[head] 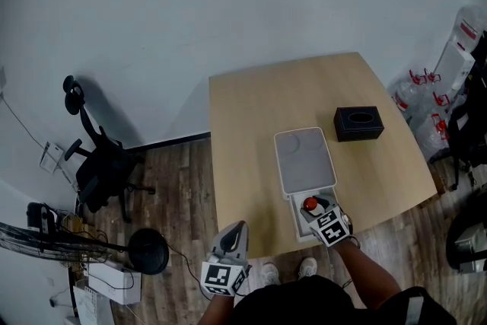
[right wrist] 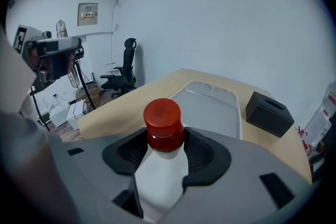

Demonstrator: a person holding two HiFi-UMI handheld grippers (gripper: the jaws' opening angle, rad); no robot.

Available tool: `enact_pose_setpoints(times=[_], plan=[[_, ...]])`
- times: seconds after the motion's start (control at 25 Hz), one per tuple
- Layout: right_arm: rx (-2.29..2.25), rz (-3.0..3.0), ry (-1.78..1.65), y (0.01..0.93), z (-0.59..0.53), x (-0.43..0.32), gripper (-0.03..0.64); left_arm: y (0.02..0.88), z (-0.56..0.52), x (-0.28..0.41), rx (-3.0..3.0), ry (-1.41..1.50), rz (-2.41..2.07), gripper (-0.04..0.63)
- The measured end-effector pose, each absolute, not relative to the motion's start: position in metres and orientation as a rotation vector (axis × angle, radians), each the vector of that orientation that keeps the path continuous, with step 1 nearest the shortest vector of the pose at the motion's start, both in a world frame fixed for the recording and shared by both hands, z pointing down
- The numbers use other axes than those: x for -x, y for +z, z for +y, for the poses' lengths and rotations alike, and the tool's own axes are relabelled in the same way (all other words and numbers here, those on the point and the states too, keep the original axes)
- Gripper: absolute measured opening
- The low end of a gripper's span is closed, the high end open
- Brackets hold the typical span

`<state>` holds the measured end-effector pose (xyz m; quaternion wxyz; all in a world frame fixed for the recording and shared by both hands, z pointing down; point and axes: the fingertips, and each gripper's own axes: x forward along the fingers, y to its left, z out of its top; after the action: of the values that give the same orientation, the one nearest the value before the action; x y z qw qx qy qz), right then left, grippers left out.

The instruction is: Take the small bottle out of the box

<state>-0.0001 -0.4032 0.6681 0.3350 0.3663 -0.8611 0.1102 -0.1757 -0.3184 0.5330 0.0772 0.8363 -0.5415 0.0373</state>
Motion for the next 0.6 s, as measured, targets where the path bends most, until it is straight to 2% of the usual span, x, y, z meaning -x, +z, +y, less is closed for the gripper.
enact_pose_setpoints(times=[0.6], plan=[[-1.172,-2.484,-0.009,0.513,-0.385,0.000,0.229,0.531,-0.313,0.157,-2.525,0.101,-1.608,0.011]])
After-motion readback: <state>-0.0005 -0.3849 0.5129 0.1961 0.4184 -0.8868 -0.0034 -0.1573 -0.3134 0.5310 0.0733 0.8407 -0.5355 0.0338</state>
